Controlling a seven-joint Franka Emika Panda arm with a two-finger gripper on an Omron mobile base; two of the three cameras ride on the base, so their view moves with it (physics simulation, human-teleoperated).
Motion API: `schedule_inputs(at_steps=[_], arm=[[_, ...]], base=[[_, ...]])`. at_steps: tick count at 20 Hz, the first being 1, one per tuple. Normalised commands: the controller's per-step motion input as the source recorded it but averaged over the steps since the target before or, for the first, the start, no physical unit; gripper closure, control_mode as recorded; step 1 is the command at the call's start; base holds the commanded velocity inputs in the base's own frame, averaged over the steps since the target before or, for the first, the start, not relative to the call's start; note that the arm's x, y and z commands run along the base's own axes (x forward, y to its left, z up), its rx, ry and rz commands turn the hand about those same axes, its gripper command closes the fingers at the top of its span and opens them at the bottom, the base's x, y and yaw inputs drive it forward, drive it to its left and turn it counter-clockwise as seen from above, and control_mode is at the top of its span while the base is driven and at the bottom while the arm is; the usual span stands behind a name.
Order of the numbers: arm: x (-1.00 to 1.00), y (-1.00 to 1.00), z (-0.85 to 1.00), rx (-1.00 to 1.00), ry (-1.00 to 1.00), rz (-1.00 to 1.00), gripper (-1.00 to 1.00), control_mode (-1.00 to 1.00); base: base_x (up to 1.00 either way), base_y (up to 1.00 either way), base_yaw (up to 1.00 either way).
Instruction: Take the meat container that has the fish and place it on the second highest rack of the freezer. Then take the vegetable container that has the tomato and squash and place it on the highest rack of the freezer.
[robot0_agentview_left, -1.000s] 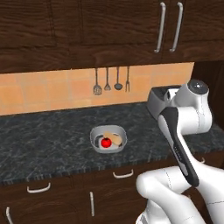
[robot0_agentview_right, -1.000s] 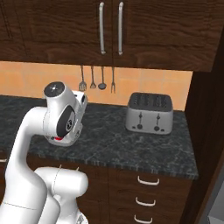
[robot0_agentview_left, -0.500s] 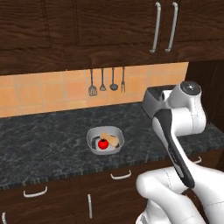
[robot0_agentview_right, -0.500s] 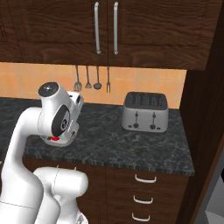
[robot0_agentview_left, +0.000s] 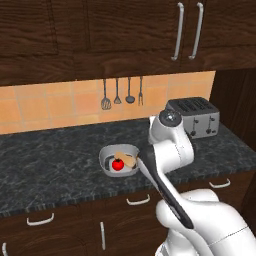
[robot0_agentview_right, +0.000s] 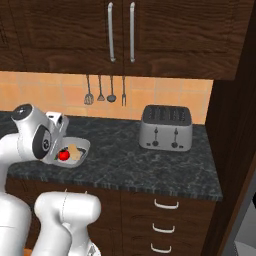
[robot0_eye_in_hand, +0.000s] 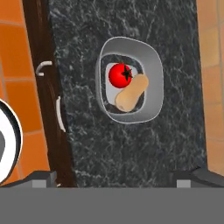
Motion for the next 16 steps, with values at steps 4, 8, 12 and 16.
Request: schedule_inputs(at_steps=[4,8,12,16], arm=[[0.09,0.91,-0.21,0.00,0.10,0.00,-1.00,-1.00],[0.00,0.68,-0.22,0.00,0.20,0.00,-1.00,-1.00],[0.00,0.51,-0.34,0.00,0.13,0.00,-1.00,-1.00],[0.00,0.35,-0.32,0.00,0.10,0.00,-1.00,-1.00]], base=[[0.00,0.00,0.00],[0.00,0.00,0.00],[0.00,0.00,0.00],[0.00,0.00,0.00]])
